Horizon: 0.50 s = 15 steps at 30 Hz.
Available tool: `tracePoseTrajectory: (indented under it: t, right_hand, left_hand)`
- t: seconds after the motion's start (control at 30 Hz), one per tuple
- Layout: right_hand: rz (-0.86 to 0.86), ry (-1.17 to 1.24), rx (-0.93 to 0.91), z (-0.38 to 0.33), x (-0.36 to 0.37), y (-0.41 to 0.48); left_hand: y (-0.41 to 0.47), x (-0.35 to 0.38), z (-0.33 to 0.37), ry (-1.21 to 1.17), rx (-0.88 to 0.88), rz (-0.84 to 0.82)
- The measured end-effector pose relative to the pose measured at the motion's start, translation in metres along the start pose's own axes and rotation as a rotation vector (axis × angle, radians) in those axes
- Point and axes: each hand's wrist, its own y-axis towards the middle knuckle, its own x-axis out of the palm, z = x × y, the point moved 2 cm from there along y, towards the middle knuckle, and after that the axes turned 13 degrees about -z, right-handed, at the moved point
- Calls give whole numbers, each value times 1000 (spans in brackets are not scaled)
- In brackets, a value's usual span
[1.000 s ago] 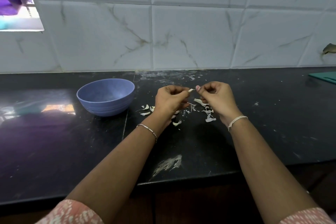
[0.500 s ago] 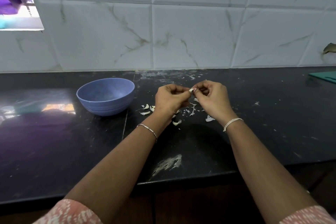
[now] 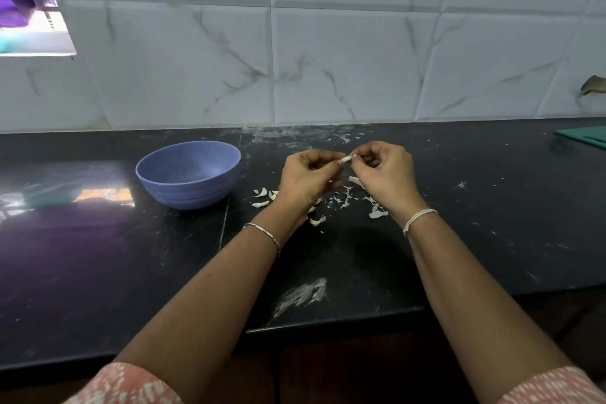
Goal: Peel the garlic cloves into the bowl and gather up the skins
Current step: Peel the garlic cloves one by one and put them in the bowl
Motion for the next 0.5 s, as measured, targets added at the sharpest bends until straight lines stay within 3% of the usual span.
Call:
tracePoseTrajectory:
  t: [0.17, 0.37, 0.5]
  right_hand:
    - [-20, 126, 23, 4, 1, 2]
    - [15, -219, -149, -5, 0, -7]
    - [3, -324, -247, -6, 0, -9]
  left_hand:
    - [2, -1, -1, -68, -3, -65]
    - [1, -1, -5, -47, -37, -86]
    - [1, -1, -5, -90, -57, -99]
